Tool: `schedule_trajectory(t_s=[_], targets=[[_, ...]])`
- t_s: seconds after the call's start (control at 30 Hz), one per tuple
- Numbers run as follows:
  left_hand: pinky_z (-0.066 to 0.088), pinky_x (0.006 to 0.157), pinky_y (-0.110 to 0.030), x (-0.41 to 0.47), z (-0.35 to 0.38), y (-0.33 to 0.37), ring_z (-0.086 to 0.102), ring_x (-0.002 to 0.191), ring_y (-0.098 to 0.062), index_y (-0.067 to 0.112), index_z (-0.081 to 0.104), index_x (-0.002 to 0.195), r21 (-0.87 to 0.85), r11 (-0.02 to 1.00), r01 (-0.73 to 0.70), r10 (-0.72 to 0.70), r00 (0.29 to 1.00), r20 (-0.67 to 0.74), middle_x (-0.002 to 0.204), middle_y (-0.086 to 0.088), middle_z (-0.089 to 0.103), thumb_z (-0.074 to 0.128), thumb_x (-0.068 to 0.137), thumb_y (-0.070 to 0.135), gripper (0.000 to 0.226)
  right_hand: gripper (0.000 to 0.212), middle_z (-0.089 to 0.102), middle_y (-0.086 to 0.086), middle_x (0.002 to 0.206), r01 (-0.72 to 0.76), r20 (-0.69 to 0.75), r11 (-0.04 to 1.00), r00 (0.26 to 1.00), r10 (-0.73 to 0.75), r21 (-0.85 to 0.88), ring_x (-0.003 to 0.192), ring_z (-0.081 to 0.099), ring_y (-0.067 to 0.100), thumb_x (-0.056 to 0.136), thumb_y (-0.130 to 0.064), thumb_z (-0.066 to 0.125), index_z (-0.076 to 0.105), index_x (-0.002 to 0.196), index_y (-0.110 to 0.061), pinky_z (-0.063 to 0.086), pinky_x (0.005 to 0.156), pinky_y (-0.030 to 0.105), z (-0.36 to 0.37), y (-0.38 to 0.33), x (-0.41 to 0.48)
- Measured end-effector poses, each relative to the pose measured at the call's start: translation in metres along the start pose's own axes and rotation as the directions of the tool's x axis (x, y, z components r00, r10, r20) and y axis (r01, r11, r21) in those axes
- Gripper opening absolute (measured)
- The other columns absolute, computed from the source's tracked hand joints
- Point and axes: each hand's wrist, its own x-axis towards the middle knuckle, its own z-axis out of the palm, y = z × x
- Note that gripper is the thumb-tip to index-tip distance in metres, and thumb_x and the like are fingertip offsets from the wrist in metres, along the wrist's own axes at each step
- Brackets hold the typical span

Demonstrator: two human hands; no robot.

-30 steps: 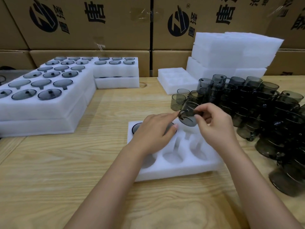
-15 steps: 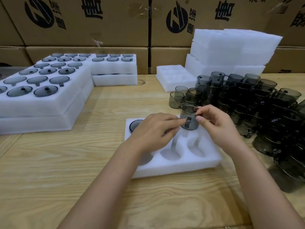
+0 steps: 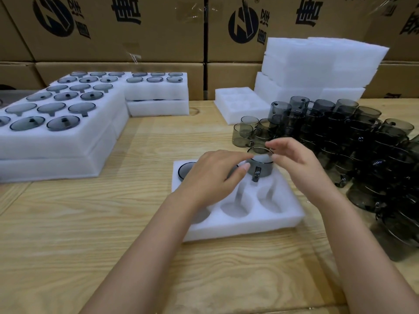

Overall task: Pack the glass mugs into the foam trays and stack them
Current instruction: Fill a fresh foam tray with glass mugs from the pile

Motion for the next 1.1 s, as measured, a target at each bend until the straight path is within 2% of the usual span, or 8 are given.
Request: schedule_trajectory(t_s=[0.13, 0.27, 0.37, 0.47, 0.67, 0.87, 1.0, 1.1], targets=[[0.031, 0.103, -0.030, 0.017, -0.004, 0.014, 0.043, 0.128, -0.014, 0.018, 0.042, 0.143, -0.084, 0.992, 0.091, -0.096, 0.994, -0.051, 0.142, 0.002, 0.050, 0.030, 0.098, 0.044, 0.054, 0.033, 0.054, -0.017, 0.125, 0.043, 0.099, 0.953, 0.995, -0.013, -0.299, 0.118, 0.048, 0.006, 0.098, -0.031, 0.041, 0.052, 0.129, -0.027, 0.036, 0.099, 0.028, 0.017, -0.014, 0.018], [0.011, 0.118, -0.031, 0.031, 0.013, 0.029, 0.010, 0.147, -0.017, 0.006, 0.014, 0.152, 0.034, 0.987, 0.156, -0.159, 0.961, 0.228, 0.160, -0.010, 0.013, 0.027, 0.102, 0.046, 0.065, 0.058, 0.016, 0.006, 0.157, 0.228, 0.438, 0.730, 0.892, 0.108, -0.644, 0.145, 0.011, 0.024, 0.098, -0.025, 0.043, 0.019, 0.149, -0.011, 0.009, 0.118, 0.043, 0.032, -0.010, 0.029], [-0.004, 0.119, -0.029, 0.024, 0.029, 0.029, -0.009, 0.147, -0.013, 0.005, -0.002, 0.152, 0.096, 0.974, 0.207, -0.227, 0.912, 0.341, 0.161, -0.008, -0.006, 0.020, 0.098, 0.054, 0.076, 0.072, -0.013, -0.006, 0.158, 0.199, 0.405, 0.540, 0.866, 0.294, -0.818, 0.145, -0.012, 0.018, 0.097, -0.040, 0.041, -0.005, 0.151, -0.027, 0.000, 0.116, 0.047, 0.037, 0.002, 0.025], [-0.006, 0.119, -0.030, 0.023, 0.029, 0.025, -0.010, 0.147, -0.013, 0.005, -0.005, 0.152, 0.131, 0.966, 0.224, -0.257, 0.900, 0.352, 0.161, -0.008, -0.008, 0.017, 0.097, 0.058, 0.079, 0.072, -0.019, -0.009, 0.156, 0.187, 0.386, 0.510, 0.866, 0.318, -0.839, 0.144, -0.018, 0.018, 0.097, -0.043, 0.038, -0.010, 0.149, -0.030, -0.001, 0.115, 0.051, 0.040, 0.002, 0.024], [-0.007, 0.119, -0.037, 0.012, 0.030, 0.041, -0.005, 0.148, -0.013, 0.006, -0.002, 0.152, 0.287, 0.917, 0.278, -0.355, 0.896, 0.267, 0.161, -0.008, -0.003, 0.011, 0.097, 0.058, 0.077, 0.074, -0.009, -0.006, 0.159, 0.244, 0.401, 0.491, 0.882, 0.246, -0.836, 0.146, -0.011, 0.019, 0.093, -0.044, 0.038, -0.003, 0.151, -0.025, 0.013, 0.117, 0.045, 0.046, 0.018, 0.027], [0.025, 0.115, -0.046, -0.029, 0.035, 0.053, 0.043, 0.133, -0.027, 0.001, 0.040, 0.142, 0.585, 0.746, 0.318, -0.383, 0.924, -0.013, 0.142, -0.017, 0.049, 0.004, 0.094, 0.048, 0.077, 0.050, 0.011, -0.009, 0.158, 0.011, 0.188, 0.653, 0.961, 0.203, -0.757, 0.146, 0.000, 0.018, 0.101, -0.039, 0.020, 0.019, 0.149, -0.025, 0.014, 0.117, 0.040, 0.062, 0.014, 0.037], [0.052, 0.091, -0.044, -0.042, 0.044, 0.036, 0.064, 0.110, -0.026, 0.010, 0.071, 0.112, 0.622, 0.742, 0.250, -0.184, 0.968, -0.169, 0.118, -0.014, 0.067, 0.029, 0.091, 0.052, 0.063, 0.049, 0.021, -0.008, 0.156, 0.008, 0.173, 0.688, 0.970, 0.171, -0.726, 0.145, 0.007, 0.019, 0.101, -0.038, 0.022, 0.026, 0.146, -0.022, 0.016, 0.114, 0.039, 0.066, 0.006, 0.043], [0.055, 0.083, -0.042, -0.038, 0.045, 0.028, 0.068, 0.102, -0.026, 0.012, 0.074, 0.104, 0.671, 0.703, 0.235, -0.124, 0.970, -0.209, 0.111, -0.014, 0.070, 0.033, 0.091, 0.056, 0.061, 0.043, 0.043, 0.000, 0.144, -0.013, 0.057, 0.855, 0.997, 0.049, -0.518, 0.138, 0.031, 0.021, 0.100, -0.035, 0.036, 0.043, 0.137, -0.015, 0.023, 0.112, 0.043, 0.057, -0.001, 0.038]])
